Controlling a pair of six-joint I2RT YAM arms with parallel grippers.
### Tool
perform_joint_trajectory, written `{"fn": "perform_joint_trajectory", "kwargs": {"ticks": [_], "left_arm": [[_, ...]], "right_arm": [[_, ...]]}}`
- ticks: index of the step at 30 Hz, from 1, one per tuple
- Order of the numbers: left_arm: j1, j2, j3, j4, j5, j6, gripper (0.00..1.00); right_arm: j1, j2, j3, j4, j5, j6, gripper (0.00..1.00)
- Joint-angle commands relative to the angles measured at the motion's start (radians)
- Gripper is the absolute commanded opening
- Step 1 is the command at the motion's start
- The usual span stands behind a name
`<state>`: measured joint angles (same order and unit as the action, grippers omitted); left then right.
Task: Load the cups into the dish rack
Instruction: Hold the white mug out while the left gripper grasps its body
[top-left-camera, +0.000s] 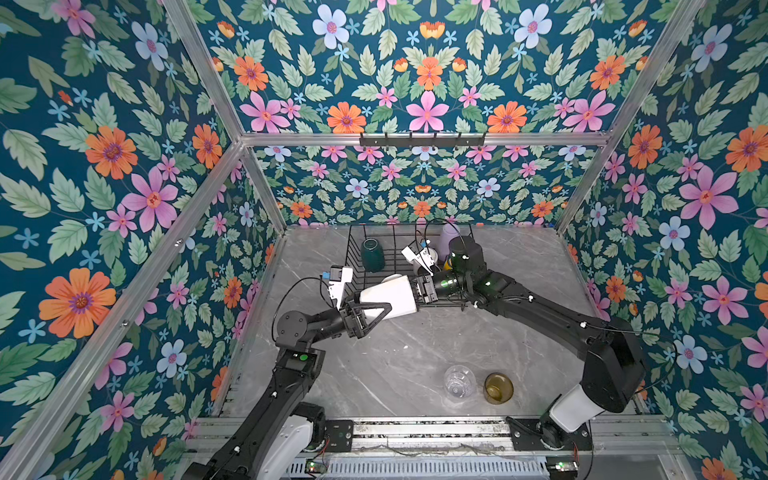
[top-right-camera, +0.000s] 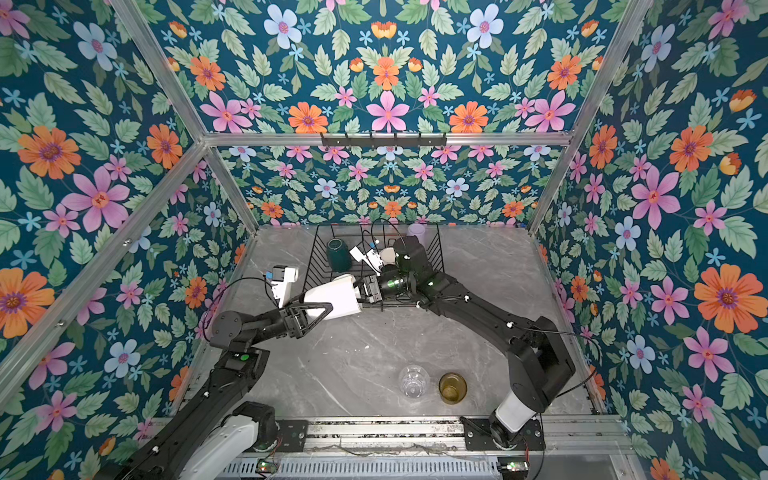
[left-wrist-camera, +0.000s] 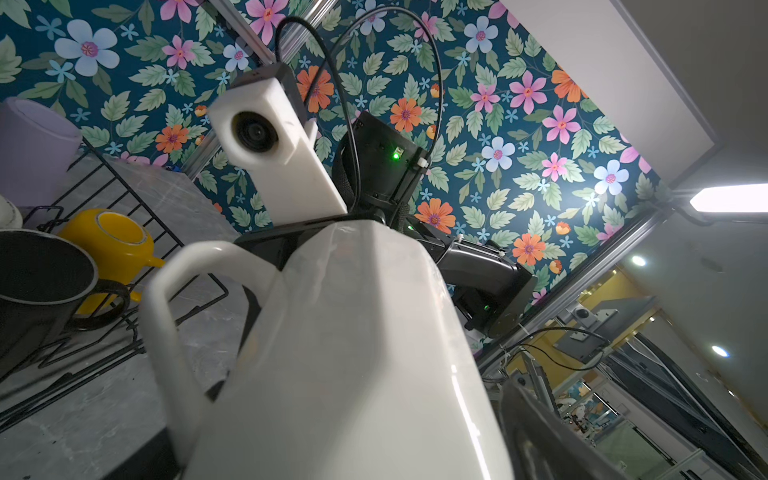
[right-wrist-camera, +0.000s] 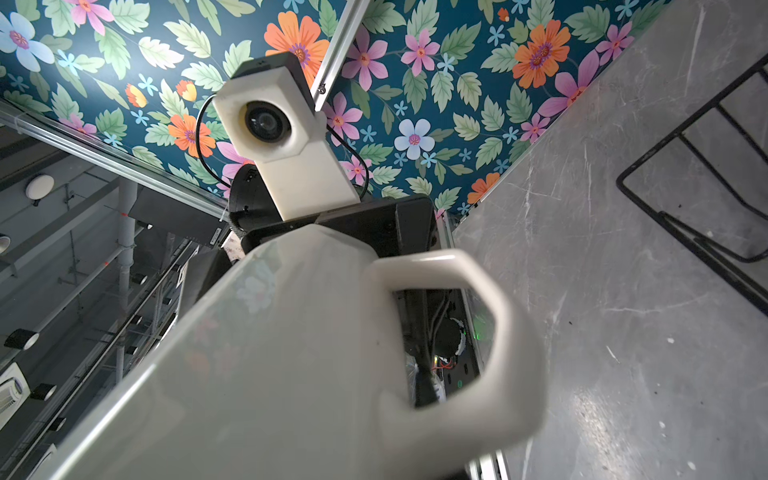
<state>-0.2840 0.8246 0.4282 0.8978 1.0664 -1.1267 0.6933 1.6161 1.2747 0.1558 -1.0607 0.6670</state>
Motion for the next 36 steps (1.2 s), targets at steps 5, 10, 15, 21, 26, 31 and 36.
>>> {"fn": "perform_joint_trajectory", "kwargs": {"ticks": [5, 10, 15, 21, 26, 31, 36], "left_arm": [[-0.003, 0.017, 0.010, 0.087, 0.023, -0.014, 1.00], [-0.004, 0.020, 0.012, 0.092, 0.026, -0.016, 1.00], [-0.006, 0.027, 0.013, 0.092, 0.030, -0.015, 0.99], [-0.006, 0.037, 0.012, 0.090, 0.032, -0.013, 1.00], [-0.005, 0.044, 0.016, 0.092, 0.034, -0.012, 0.99], [-0.006, 0.045, 0.018, 0.092, 0.039, -0.010, 0.92], [-0.007, 0.046, 0.018, 0.092, 0.040, -0.010, 0.77]], "right_arm": [[0.012, 0.017, 0.034, -0.018, -0.027, -0.054, 0.00], [0.020, 0.033, 0.059, -0.077, -0.022, -0.089, 0.00], [0.030, 0.033, 0.078, -0.137, -0.004, -0.133, 0.00], [0.041, 0.033, 0.098, -0.179, 0.008, -0.164, 0.00], [0.048, 0.071, 0.115, -0.213, 0.024, -0.182, 0.00], [0.048, 0.076, 0.119, -0.221, 0.038, -0.179, 0.00], [0.048, 0.080, 0.121, -0.235, 0.065, -0.176, 0.00]]}}
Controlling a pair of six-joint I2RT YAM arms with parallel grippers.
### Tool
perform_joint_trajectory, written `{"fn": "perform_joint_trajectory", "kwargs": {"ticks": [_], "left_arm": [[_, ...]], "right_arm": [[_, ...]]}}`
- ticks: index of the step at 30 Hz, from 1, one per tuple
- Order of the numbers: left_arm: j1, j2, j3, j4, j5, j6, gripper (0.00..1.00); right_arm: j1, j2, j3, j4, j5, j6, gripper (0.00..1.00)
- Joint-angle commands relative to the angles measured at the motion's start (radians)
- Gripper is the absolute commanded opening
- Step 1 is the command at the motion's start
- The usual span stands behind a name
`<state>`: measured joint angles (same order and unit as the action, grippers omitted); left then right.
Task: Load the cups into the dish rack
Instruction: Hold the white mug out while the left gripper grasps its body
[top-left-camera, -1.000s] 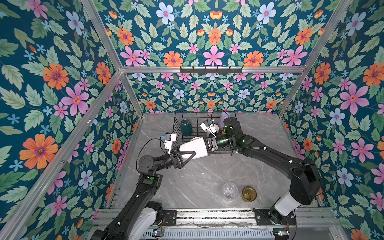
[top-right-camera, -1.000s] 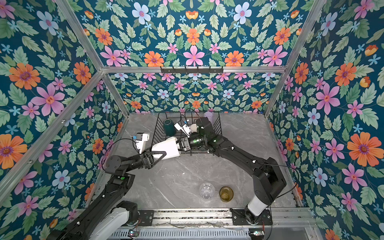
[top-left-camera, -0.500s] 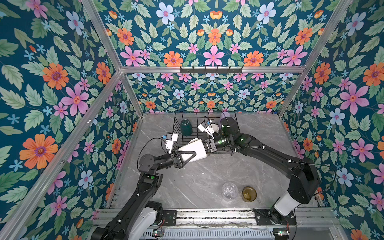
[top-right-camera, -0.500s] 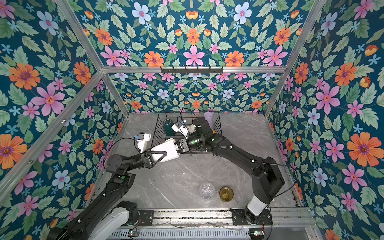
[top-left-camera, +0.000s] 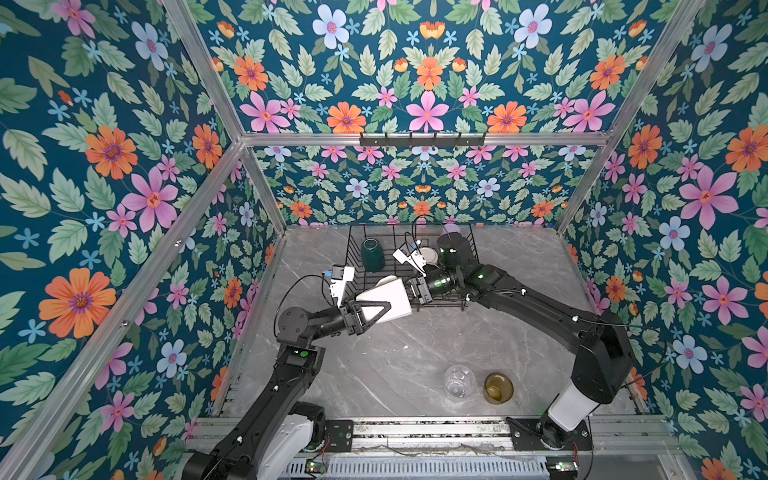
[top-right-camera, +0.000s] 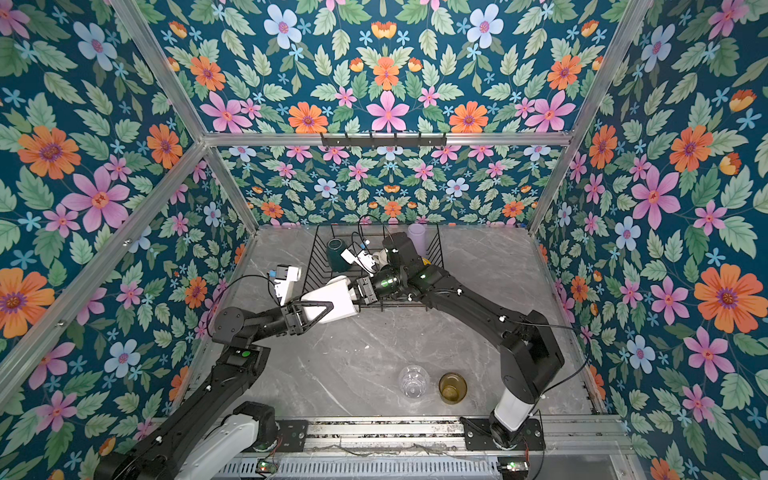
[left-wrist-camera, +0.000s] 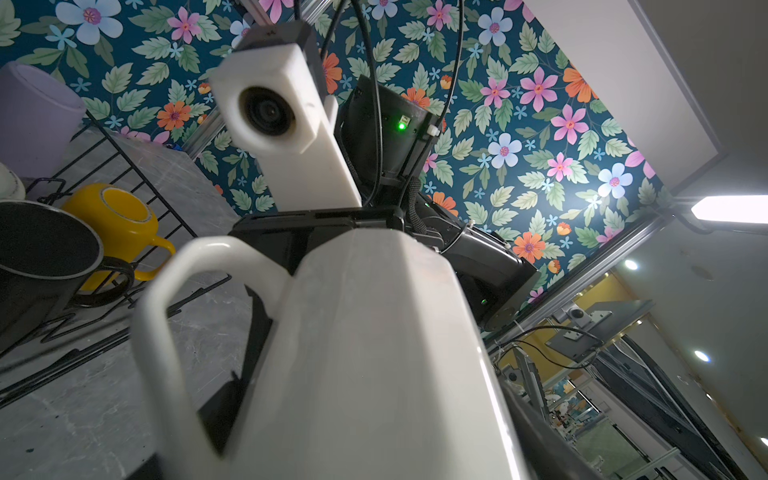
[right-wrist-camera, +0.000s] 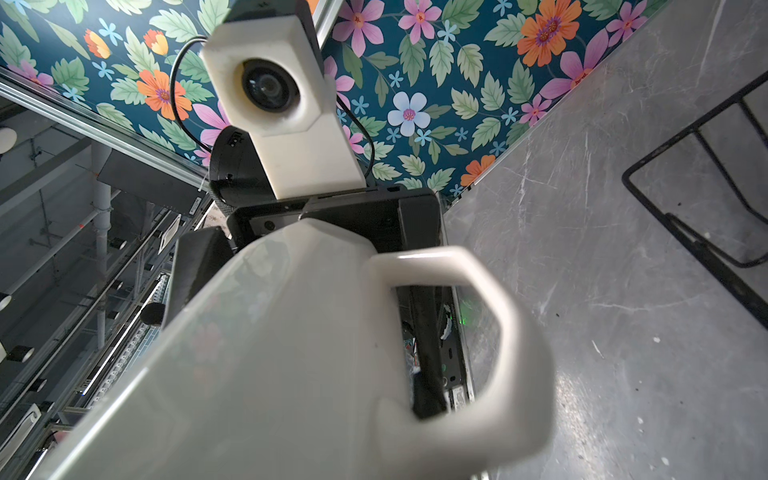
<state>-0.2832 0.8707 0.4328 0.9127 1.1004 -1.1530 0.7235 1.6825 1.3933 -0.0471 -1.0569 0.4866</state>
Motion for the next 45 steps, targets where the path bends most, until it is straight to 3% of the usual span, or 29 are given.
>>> {"fn": "perform_joint_trajectory", "kwargs": {"ticks": [1, 8, 14, 17, 26, 34, 40, 45], "left_arm": [[-0.008, 0.000, 0.016, 0.077, 0.006, 0.016, 0.73], [-0.007, 0.005, 0.030, 0.075, 0.003, 0.010, 0.43], [-0.007, 0.008, 0.047, 0.071, -0.009, 0.006, 0.10], [-0.007, 0.011, 0.055, 0.058, -0.015, 0.008, 0.00], [-0.007, 0.014, 0.116, -0.062, -0.048, 0.072, 0.00], [-0.007, 0.005, 0.237, -0.331, -0.101, 0.225, 0.00], [-0.006, 0.010, 0.262, -0.357, -0.116, 0.246, 0.00], [-0.006, 0.021, 0.259, -0.342, -0.124, 0.238, 0.00]], "right_arm": [[0.019, 0.014, 0.002, -0.033, 0.064, 0.006, 0.00], [0.018, 0.014, 0.003, -0.046, 0.092, 0.015, 0.00], [0.012, 0.008, -0.003, -0.055, 0.115, 0.021, 0.12], [0.000, 0.003, -0.014, -0.042, 0.118, 0.037, 0.18], [-0.037, -0.051, -0.053, -0.028, 0.136, 0.061, 0.33], [-0.119, -0.133, -0.128, -0.071, 0.185, 0.037, 0.44], [-0.163, -0.200, -0.183, -0.104, 0.218, 0.016, 0.51], [-0.164, -0.213, -0.189, -0.119, 0.222, 0.012, 0.51]]}}
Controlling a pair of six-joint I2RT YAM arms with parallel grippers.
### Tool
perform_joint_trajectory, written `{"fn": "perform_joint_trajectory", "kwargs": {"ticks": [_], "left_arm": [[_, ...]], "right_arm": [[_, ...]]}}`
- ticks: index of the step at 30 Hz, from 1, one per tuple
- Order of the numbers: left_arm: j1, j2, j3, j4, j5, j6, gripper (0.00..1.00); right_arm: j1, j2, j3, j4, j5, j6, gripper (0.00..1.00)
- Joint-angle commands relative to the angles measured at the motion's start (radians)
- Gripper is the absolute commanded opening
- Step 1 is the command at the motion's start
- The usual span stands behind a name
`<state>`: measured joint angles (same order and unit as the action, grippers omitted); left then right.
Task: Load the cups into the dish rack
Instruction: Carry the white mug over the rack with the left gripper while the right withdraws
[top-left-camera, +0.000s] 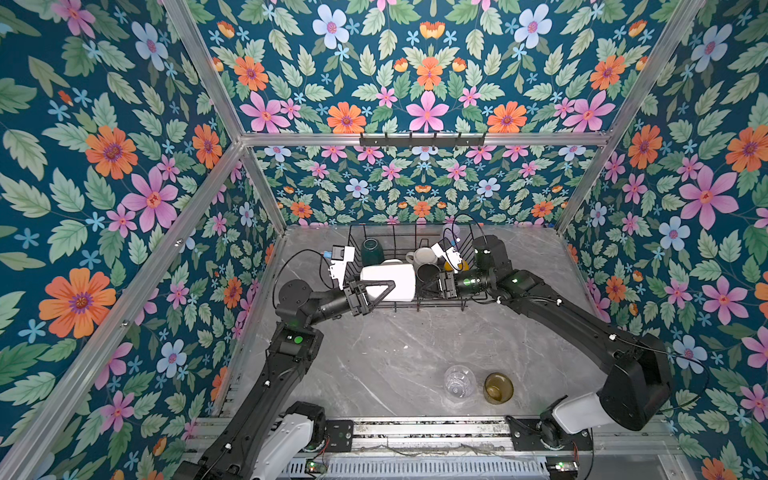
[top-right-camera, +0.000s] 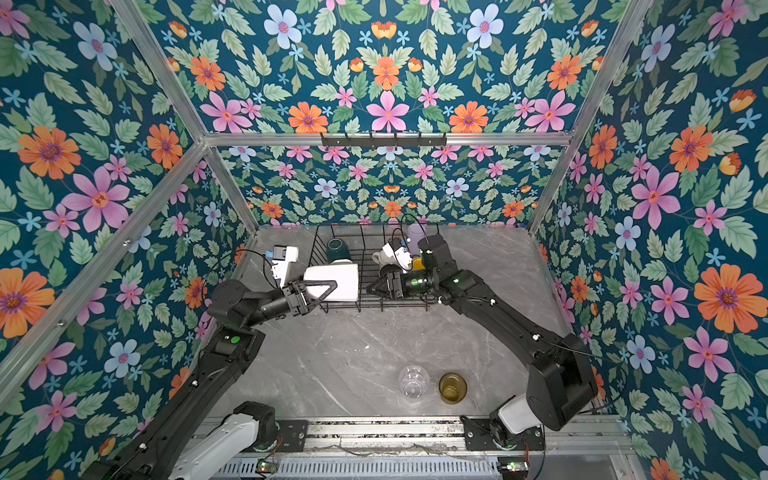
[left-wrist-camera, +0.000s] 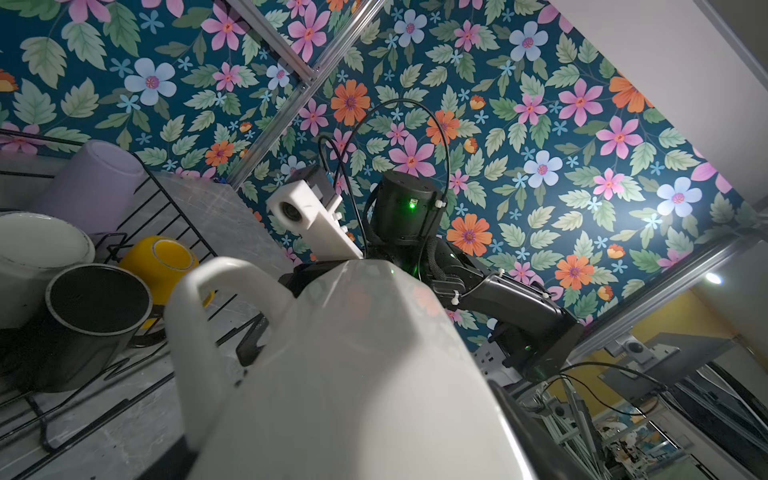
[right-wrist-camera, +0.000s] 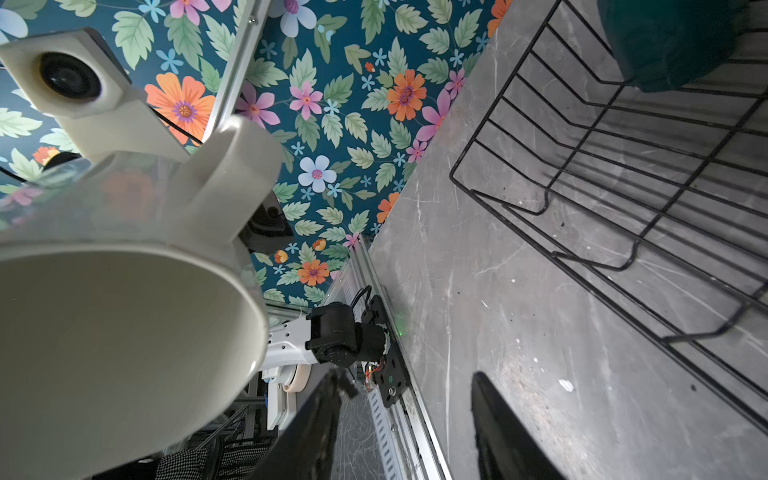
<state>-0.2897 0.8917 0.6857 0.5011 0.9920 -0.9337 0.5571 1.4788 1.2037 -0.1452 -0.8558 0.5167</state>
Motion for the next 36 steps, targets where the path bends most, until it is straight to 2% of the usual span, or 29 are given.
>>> {"fn": "perform_joint_trajectory", "kwargs": {"ticks": [1, 6, 14, 18, 23, 29, 36], "left_arm": [[0.000, 0.003, 0.009, 0.066, -0.021, 0.020, 0.00], [0.000, 0.010, 0.057, -0.050, -0.058, 0.094, 0.00], [0.000, 0.036, 0.146, -0.250, -0.160, 0.210, 0.00], [0.001, 0.065, 0.219, -0.407, -0.247, 0.298, 0.00], [-0.001, 0.133, 0.309, -0.554, -0.345, 0.371, 0.00], [-0.002, 0.230, 0.393, -0.657, -0.432, 0.420, 0.00], [-0.020, 0.344, 0.496, -0.765, -0.557, 0.474, 0.00]], "right_arm": [[0.000, -0.017, 0.000, -0.033, 0.032, -0.027, 0.52], [-0.031, -0.075, -0.020, -0.070, 0.097, -0.043, 0.56], [-0.093, -0.203, -0.094, -0.090, 0.240, -0.046, 0.74], [-0.105, -0.279, -0.139, -0.084, 0.337, -0.054, 0.86], [-0.108, -0.337, -0.166, -0.080, 0.408, -0.068, 0.94], [-0.110, -0.348, -0.173, -0.086, 0.424, -0.076, 0.99], [-0.109, -0.353, -0.185, -0.084, 0.432, -0.081, 0.99]]}}
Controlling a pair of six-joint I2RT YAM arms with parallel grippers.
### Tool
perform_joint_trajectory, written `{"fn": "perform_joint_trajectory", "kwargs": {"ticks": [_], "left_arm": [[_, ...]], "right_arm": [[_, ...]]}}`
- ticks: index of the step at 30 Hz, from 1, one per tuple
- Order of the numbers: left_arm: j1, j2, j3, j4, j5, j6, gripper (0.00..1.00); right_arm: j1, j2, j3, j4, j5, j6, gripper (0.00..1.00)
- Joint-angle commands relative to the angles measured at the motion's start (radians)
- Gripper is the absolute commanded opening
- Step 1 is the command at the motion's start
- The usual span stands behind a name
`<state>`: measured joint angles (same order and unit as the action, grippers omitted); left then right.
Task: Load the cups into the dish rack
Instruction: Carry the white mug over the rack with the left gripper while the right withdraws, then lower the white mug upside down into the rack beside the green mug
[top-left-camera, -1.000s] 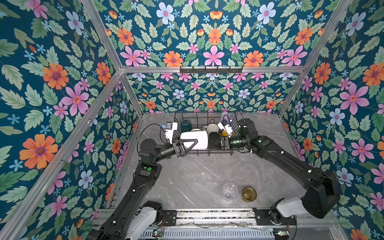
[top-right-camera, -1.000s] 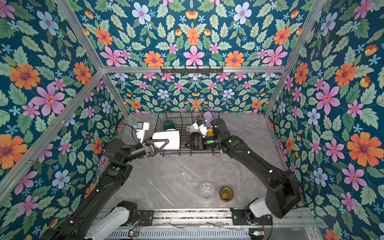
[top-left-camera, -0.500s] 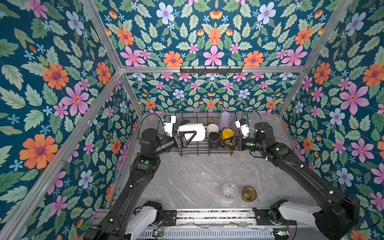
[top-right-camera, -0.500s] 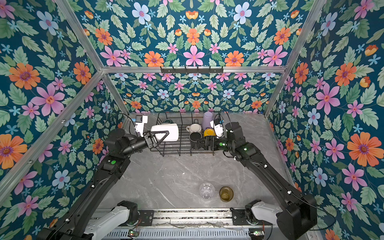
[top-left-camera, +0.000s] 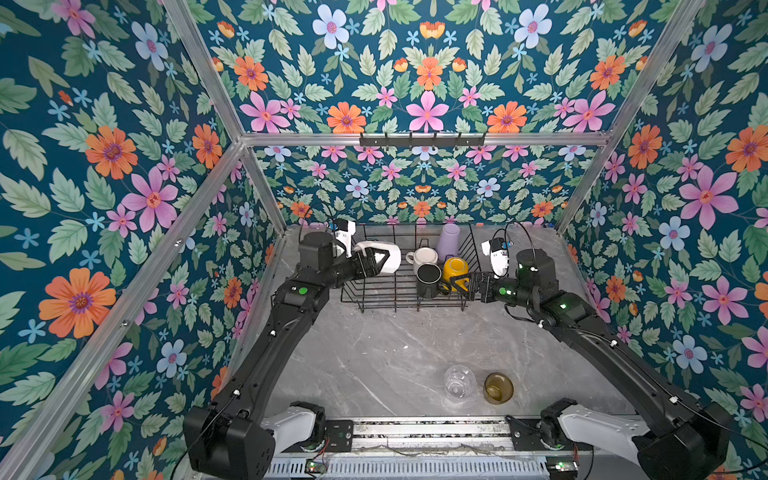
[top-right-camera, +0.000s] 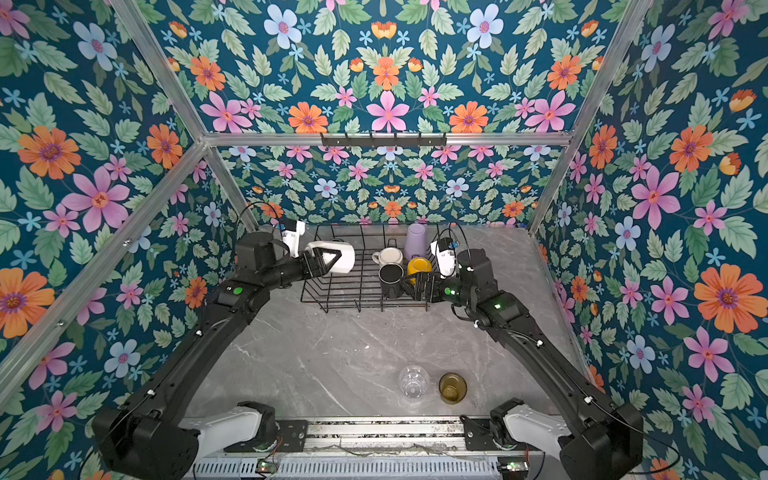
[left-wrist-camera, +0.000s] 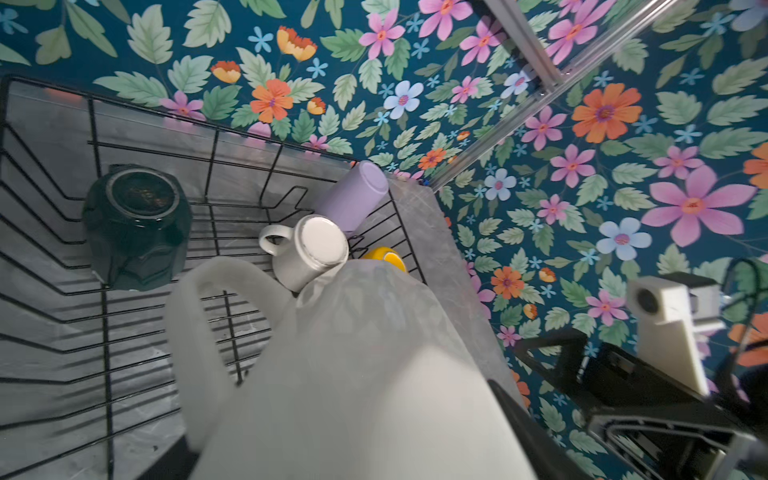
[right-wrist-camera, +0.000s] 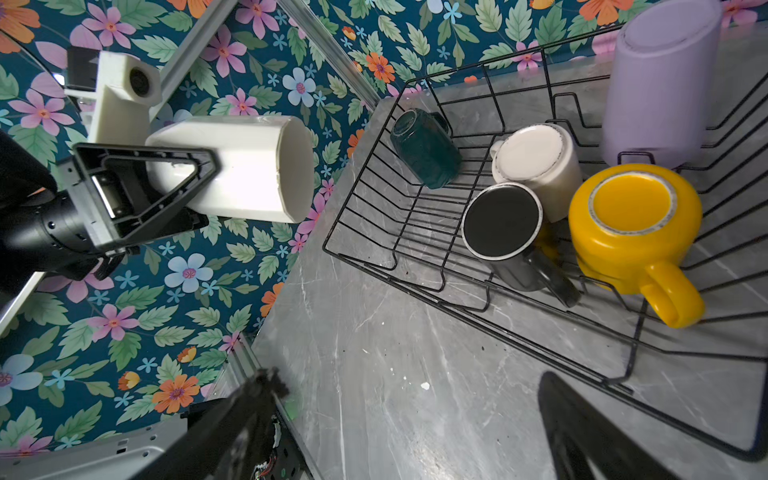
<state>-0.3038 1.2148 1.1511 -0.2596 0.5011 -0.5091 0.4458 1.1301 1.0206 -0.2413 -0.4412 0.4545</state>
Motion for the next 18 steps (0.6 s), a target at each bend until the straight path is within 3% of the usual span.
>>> {"fn": "perform_joint_trajectory", "kwargs": {"ticks": [1, 18], "left_arm": [[-0.012, 0.035, 0.043, -0.013, -0.083, 0.054, 0.00], [-0.142, 0.328, 0.317, -0.234, -0.432, 0.191, 0.00]], "right_arm": [[0.001, -0.006, -0.003, 0.011, 0.018, -0.020, 0.99], [0.000, -0.024, -0.026, -0.014, 0.041, -0.036, 0.99]]}}
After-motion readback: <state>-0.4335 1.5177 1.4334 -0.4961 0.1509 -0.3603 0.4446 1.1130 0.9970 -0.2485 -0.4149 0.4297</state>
